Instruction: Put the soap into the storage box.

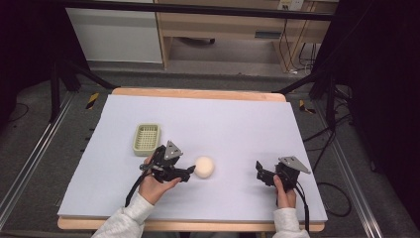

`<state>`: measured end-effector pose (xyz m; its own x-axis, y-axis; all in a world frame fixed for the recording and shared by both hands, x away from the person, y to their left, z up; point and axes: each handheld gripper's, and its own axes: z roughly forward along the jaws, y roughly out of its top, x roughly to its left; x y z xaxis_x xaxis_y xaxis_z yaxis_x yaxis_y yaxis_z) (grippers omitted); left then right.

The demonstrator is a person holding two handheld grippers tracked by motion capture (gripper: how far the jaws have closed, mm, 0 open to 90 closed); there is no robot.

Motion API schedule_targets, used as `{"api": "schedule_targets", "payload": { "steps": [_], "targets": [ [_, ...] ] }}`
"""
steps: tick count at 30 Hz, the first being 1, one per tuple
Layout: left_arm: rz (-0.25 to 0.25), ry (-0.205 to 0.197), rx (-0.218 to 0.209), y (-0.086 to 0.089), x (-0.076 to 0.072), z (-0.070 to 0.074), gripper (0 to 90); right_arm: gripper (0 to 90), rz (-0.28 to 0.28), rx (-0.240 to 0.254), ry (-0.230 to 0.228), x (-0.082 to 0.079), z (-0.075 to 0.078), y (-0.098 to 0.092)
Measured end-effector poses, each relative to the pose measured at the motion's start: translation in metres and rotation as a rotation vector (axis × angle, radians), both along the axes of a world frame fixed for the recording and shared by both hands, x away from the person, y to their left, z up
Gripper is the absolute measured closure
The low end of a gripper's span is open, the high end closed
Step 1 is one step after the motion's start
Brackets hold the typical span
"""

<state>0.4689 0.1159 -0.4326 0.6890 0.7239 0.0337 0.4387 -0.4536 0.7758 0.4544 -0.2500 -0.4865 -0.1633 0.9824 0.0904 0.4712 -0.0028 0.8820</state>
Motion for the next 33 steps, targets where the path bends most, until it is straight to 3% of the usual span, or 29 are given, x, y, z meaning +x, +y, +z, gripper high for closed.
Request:
{"api": "schedule_targets", "payload": {
  "steps": [33],
  "targets": [
    [-0.032, 0.028, -0.003, -0.036, 0.01, -0.005, 20.2, 2.7, 0.003, -0.005, 0.0, 0.0, 0.0, 0.001]
  ]
}}
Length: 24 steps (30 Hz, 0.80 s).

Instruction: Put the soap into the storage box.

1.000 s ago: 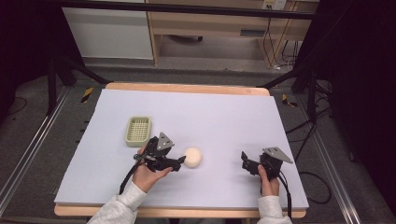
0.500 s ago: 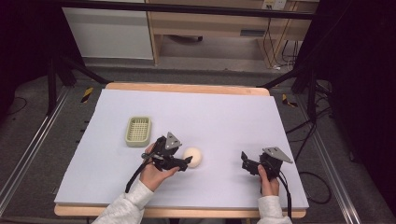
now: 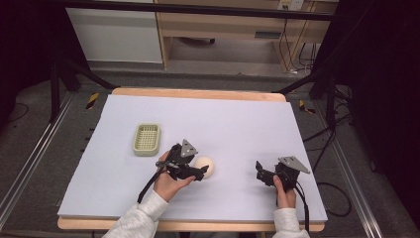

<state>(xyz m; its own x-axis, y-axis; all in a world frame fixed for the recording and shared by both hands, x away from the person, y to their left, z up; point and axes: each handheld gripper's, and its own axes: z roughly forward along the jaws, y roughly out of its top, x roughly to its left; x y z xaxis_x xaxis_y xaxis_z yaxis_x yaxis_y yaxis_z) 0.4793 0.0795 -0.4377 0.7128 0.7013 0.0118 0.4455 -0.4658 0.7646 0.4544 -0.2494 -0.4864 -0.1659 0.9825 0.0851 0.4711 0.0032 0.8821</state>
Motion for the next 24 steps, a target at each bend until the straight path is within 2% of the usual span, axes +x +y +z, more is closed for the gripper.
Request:
{"api": "schedule_targets", "payload": {
  "steps": [24],
  "targets": [
    [-0.004, 0.05, 0.036, -0.015, 0.008, -0.013, 16.9, 2.7, 0.004, -0.007, 0.002, 0.0, 0.0, 0.001]
  ]
}}
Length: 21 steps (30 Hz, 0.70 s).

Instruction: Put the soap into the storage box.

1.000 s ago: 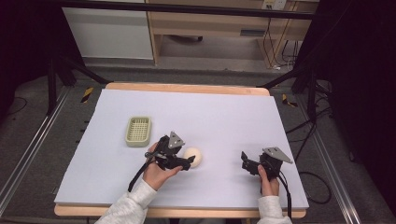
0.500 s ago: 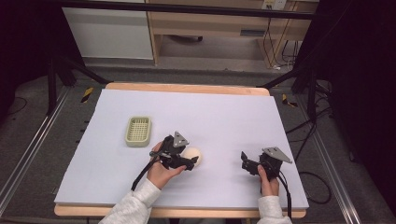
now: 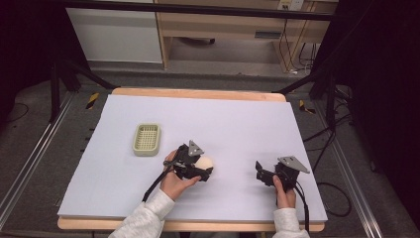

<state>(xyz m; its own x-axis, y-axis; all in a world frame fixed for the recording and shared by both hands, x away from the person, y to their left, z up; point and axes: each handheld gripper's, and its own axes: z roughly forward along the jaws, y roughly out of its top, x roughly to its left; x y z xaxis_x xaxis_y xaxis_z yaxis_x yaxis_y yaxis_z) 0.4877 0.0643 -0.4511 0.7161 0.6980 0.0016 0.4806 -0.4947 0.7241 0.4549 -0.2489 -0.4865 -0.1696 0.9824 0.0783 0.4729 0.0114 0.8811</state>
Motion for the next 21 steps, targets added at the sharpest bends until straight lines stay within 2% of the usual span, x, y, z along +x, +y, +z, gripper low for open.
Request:
{"api": "schedule_targets", "payload": {
  "steps": [7, 21],
  "targets": [
    [0.009, 0.001, 0.018, -0.004, 0.002, -0.004, 16.9, 2.7, 0.0, 0.0, 0.001, 0.0, 0.0, 0.0],
    [0.008, 0.033, 0.04, -0.009, 0.006, -0.012, 16.4, 2.7, 0.001, 0.0, 0.004, 0.001, 0.0, 0.0]
  ]
}}
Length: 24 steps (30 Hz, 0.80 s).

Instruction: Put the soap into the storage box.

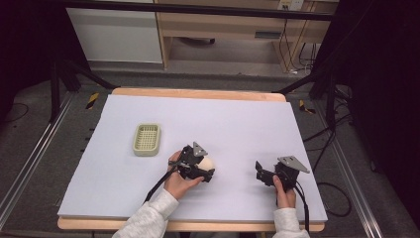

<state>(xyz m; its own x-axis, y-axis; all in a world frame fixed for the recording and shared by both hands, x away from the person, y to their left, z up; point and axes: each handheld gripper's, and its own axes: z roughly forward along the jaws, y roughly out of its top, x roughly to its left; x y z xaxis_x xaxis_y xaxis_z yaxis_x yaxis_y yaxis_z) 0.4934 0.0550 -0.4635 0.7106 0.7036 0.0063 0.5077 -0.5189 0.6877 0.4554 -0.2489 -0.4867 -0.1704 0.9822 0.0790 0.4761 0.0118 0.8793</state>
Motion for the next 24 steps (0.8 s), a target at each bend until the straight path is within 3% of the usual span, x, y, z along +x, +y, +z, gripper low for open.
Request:
{"api": "schedule_targets", "payload": {
  "steps": [24],
  "targets": [
    [-0.001, 0.018, 0.013, -0.0041, 0.0011, -0.008, 23.5, 2.7, -0.002, 0.002, 0.002, 0.0001, 0.0, -0.0001]
  ]
}}
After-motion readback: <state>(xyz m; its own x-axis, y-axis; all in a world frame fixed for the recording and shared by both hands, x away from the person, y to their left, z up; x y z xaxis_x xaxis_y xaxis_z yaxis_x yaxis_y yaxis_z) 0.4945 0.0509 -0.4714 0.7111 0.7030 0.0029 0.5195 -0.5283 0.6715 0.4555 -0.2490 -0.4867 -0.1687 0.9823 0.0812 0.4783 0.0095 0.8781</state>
